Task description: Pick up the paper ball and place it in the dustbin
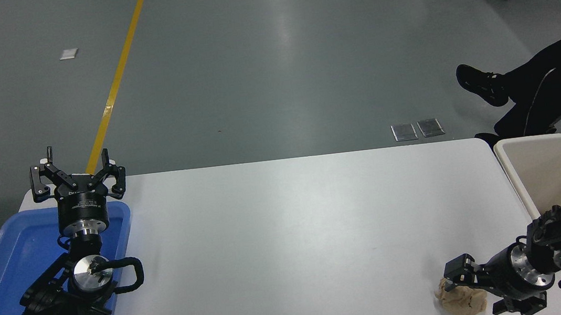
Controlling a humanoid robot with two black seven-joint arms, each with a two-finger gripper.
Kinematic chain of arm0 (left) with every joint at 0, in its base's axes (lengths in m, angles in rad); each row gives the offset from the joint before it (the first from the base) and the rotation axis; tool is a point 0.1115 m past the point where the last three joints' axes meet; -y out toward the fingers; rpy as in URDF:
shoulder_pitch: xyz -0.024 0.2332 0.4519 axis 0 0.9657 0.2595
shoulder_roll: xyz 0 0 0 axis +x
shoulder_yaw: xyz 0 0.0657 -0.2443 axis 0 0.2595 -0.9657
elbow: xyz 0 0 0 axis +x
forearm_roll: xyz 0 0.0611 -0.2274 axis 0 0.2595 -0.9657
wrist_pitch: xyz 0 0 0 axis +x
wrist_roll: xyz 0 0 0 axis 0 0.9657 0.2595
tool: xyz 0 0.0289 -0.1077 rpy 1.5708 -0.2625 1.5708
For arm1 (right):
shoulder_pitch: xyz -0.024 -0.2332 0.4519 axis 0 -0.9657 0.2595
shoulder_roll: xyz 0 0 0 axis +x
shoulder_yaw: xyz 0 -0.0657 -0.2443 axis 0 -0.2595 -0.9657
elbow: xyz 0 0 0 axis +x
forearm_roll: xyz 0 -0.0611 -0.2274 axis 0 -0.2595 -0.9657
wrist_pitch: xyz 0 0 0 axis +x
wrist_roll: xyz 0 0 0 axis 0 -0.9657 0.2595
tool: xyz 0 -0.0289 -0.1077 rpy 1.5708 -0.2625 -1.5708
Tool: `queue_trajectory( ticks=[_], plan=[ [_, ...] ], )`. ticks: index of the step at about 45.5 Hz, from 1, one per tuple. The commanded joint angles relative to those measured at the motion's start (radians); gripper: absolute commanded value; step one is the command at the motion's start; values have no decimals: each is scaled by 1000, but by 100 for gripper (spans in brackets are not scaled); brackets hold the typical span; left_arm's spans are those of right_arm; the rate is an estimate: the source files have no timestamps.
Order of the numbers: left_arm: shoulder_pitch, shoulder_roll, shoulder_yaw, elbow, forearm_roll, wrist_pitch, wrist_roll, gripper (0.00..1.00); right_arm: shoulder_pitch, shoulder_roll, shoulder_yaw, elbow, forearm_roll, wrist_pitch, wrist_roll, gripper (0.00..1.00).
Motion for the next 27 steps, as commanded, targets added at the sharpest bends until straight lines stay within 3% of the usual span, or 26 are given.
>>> queue_trajectory(
  ticks=[1,7,11,14,20,27],
  plan=[
    [0,0,0,0,0,0,0,99,-42,35,13,-10,-1,-81,0,86],
    [0,0,0,0,0,0,0,99,-46,38,32,-15,-1,-99,0,85],
    [-1,0,0,0,0,0,0,99,-46,38,38,-16,-1,-101,0,72],
    [0,0,0,0,0,0,0,99,-46,38,38,-16,-2,-105,0,53],
    [0,0,0,0,0,0,0,99,-42,37,35,-18,-18,-105,0,3],
    [-1,0,0,0,0,0,0,99,-27,27,30,-18,-25,-101,0,0]
  ],
)
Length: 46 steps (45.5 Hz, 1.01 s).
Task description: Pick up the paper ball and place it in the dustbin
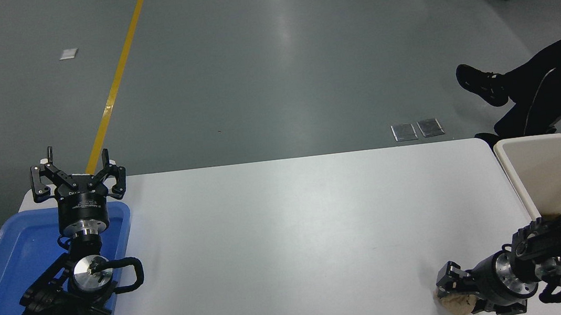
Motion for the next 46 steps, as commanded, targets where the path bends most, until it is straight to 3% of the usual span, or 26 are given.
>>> queue_trajectory(
  ticks=[1,14,26,46],
  plan=[
    [0,0,0,0,0,0,0,99,16,-8,-1,-2,-19,-2,1,0],
    [-1,0,2,0,0,0,0,99,177,-119,-49,71,-60,48,1,0],
    [-1,0,0,0,0,0,0,99,608,-103,-288,229,-57,160,3,0],
    [-1,0,0,0,0,-2,0,99,1176,-91,-379,366,-45,547,1,0]
  ],
)
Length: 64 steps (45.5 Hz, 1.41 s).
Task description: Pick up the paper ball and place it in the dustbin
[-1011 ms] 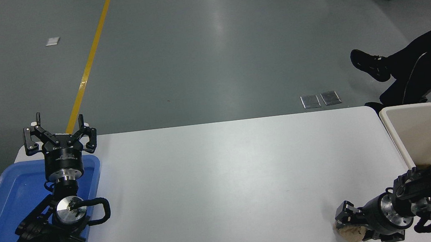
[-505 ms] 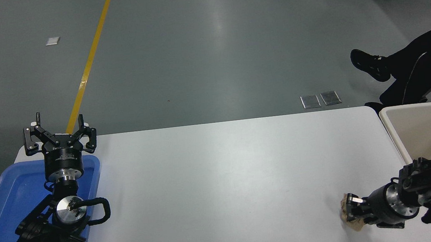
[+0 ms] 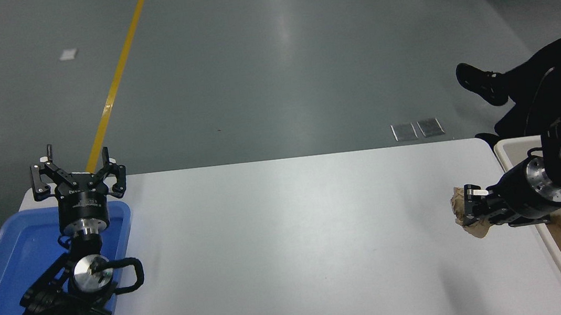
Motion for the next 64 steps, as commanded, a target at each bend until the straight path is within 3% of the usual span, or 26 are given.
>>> queue_trajectory(
  ticks=[1,8,24,39,51,64],
  plan=[
    [0,0,0,0,0,0,0,99,295,0,-42,63,7,211,-1,0],
    [0,0,0,0,0,0,0,99,355,-2,-42,65,7,275,-1,0],
    [0,0,1,0,0,0,0,99,243,-11,-56,-16,-8,249,-1,0],
    [0,0,1,0,0,0,0,99,-228,-20,-13,-490,9,180,0,0],
    [0,0,1,0,1,-1,0,99,-673,-45,276,-964,7,179,0,0],
    [0,0,1,0,1,-1,0,99,-1072,67,520,-1409,9,166,6,0]
  ],
)
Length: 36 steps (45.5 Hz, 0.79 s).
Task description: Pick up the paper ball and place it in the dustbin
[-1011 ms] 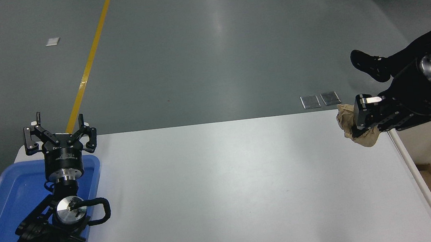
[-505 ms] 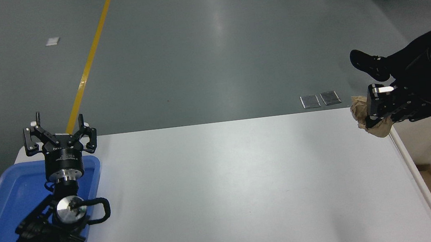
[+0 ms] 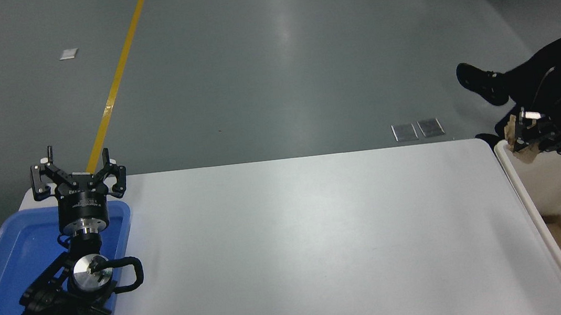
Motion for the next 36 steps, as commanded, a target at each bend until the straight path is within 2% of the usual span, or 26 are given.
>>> queue_trajectory(
  ticks=[1,17,35,36],
  plan=[
    [0,0,0,0,0,0,0,99,-340,77,202,-367,1,-20,2,0],
    [0,0,-2,0,-1,0,0,99,-538,90,230,-375,11,-326,-4,0],
    [0,0,-2,0,-1,2,0,99,-599,135,233,-379,25,-406,-7,0],
    [0,0,-2,0,-1,2,0,99,-598,135,232,-379,25,-409,-6,11]
  ],
)
